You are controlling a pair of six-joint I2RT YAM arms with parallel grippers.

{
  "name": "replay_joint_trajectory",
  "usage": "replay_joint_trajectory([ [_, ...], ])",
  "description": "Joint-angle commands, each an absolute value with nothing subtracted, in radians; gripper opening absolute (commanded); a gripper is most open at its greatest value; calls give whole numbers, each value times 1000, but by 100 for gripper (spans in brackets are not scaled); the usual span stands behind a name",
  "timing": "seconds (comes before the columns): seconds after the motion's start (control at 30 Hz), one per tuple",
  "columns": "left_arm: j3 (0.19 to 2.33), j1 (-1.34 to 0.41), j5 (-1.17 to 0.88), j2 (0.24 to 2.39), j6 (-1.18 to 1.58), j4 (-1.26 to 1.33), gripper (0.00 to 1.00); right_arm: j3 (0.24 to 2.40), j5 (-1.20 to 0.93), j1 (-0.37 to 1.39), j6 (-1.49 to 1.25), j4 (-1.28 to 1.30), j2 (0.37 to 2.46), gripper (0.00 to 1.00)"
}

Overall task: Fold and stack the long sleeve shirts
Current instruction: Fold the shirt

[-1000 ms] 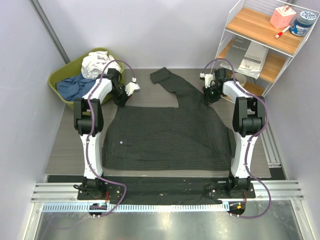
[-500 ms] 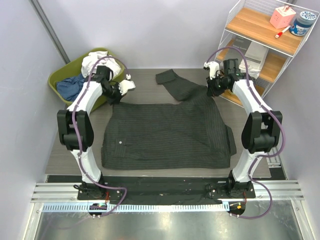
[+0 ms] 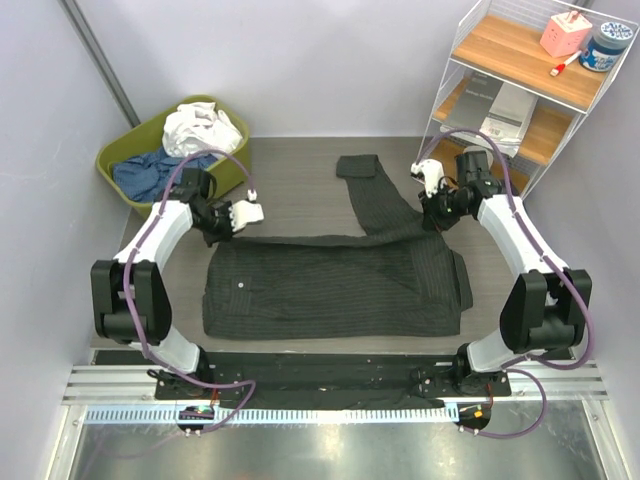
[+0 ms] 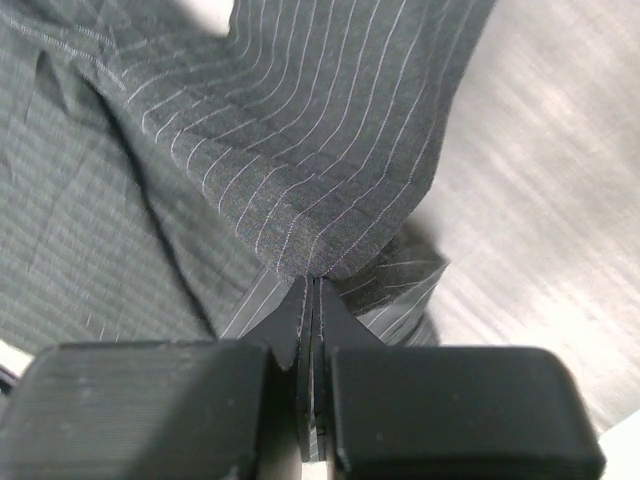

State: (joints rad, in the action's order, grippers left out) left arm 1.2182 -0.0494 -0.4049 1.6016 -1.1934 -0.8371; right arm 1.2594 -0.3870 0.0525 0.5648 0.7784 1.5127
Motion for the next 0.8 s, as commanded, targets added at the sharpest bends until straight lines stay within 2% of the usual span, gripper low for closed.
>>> replay_joint_trajectory([
  [0.0,1123,-38,-420,1503,-1281,-836,0,1180,-400,57,609,788,1439,1],
  [0.23,950,-41,-382,1453,-1302,-786,0,1060,-403,69,630,767,1459,1],
  [0.43,917,-44,-299,1537,-1224,-706,7,1025,-385,77,629,729,1519,1],
  [0.53,919,-43,-291,1529,-1212,-722,18,1026,-368,78,649,762,1534,13],
  [0.57,920,-41,-294,1519,-1215,-735,25,1029,-367,77,661,782,1532,25],
  [0.6,933,-43,-308,1496,-1218,-748,28,1044,-365,78,673,822,1529,30],
  [0.77,1023,-38,-396,1401,-1203,-864,39,1231,-405,61,644,960,1511,47],
])
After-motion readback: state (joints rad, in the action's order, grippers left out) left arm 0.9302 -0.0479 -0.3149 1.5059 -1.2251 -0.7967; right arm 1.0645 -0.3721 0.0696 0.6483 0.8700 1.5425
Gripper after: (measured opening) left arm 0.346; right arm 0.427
